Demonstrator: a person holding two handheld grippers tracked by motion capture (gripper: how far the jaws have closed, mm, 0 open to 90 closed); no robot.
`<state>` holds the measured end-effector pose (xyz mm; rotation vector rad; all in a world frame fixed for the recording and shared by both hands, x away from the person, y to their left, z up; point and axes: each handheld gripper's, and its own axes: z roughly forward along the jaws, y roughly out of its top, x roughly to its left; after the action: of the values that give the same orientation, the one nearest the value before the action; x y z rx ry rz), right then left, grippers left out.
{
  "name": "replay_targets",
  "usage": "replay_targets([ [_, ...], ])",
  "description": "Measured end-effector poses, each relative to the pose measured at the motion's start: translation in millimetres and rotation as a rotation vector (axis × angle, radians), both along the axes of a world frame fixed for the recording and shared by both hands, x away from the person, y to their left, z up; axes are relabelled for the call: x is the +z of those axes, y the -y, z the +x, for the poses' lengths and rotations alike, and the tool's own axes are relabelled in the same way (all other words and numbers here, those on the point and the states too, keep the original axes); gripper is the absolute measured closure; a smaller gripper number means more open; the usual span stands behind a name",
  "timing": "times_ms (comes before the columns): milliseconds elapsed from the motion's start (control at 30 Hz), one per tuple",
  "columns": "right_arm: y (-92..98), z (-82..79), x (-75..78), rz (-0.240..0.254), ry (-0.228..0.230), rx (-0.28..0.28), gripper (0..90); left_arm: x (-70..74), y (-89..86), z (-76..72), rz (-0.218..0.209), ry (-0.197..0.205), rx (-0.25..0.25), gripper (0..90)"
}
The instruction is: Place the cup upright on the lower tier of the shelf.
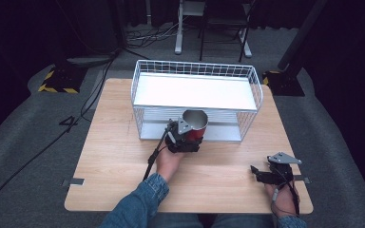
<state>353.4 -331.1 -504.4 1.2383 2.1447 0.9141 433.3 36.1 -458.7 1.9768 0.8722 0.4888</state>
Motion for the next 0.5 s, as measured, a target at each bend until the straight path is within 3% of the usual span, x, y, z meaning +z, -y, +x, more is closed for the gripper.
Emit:
replay_targets([
  [400, -0.5, -0.9, -0.1, -0.001, 0.002, -0.004, 17.3, -6.4, 2.1, 28.1, -0.048, 0.003, 0.081, 16.3],
  [433, -0.5, -1.0, -0.1, -0.002, 0.003, -0.003, 17.2, -5.3, -0.5, 34.3, -0.008, 0.021, 0.011, 16.4],
  [467, -0.5, -1.0, -0.1, -0.003, 0.003, -0.003, 17.2, -4.9, 0.3, 36.6, 0.001, 0.049, 0.020, 16.3],
  [500, -0.5, -1.0, -0.1, -0.003, 0.003, -0.003, 17.3, -5.4, 3.0, 34.5, -0.013, 0.043, 0.090, 16.3],
])
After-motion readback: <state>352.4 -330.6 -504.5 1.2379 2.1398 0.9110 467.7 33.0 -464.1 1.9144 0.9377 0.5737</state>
